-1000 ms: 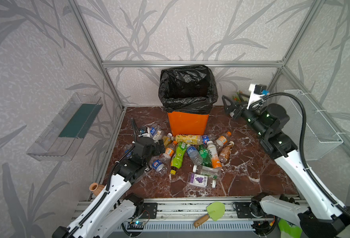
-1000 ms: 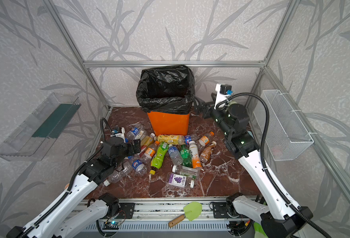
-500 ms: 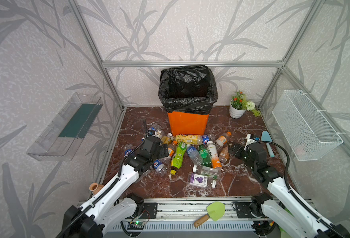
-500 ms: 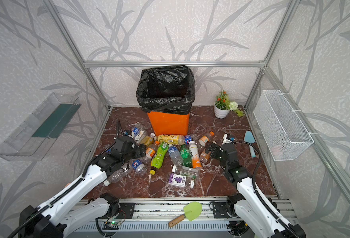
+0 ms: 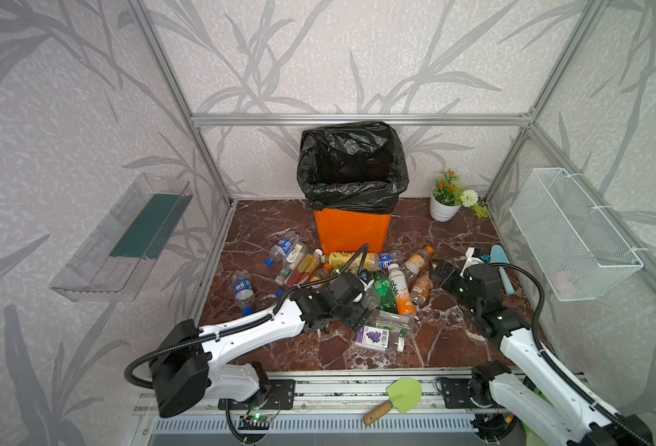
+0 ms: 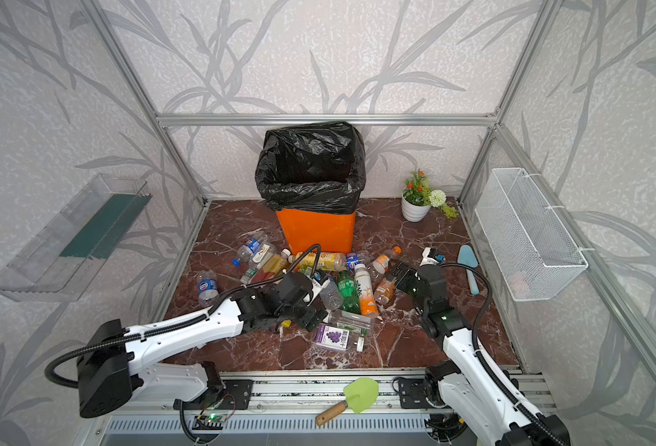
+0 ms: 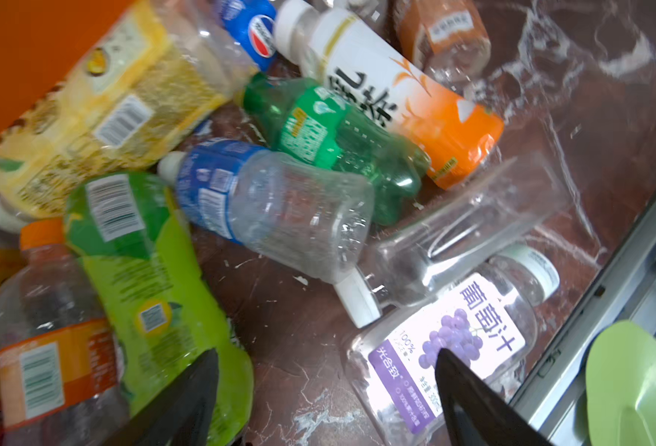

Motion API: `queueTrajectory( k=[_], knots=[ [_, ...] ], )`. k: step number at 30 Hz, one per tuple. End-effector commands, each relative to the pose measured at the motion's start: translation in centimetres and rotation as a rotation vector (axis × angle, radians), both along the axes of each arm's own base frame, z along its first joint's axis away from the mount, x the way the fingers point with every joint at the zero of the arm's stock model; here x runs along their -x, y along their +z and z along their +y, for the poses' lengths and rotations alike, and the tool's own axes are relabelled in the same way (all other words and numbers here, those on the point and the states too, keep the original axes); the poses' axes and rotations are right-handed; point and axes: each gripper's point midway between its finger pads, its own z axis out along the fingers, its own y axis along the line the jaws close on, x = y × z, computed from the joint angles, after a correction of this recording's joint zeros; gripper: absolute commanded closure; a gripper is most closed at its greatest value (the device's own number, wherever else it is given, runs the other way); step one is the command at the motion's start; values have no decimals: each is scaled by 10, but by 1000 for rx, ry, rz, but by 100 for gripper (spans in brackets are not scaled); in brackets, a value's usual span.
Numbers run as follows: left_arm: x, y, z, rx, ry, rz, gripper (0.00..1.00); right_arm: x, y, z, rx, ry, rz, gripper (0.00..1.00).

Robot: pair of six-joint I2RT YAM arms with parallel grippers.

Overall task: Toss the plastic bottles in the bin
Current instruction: 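Grasp the grape juice bottle with the left gripper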

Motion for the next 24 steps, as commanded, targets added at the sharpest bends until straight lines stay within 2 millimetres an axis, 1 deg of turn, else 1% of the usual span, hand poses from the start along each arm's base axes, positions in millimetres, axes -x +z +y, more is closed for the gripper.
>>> queueTrajectory(
  k=[1,7,11,16,20,24],
  knots=[
    [22,-2,-21,-58,-229,-17,13,4,1,-7,-15,-29,-13,1],
    [48,-25,-48,-88,-399,55,14,10,0,-14,-12,-51,-6,1],
    [61,-40,-55,-105,-457,89,16,13,-1,-17,-9,-58,-3,1],
    [67,-48,-57,-116,-482,113,19,15,-1,-19,-8,-62,-3,1],
    [66,-58,-55,-143,-479,122,19,15,-5,-20,-10,-66,5,1],
    [66,-67,-56,-165,-485,138,20,15,-4,-20,-10,-66,2,1]
  ],
)
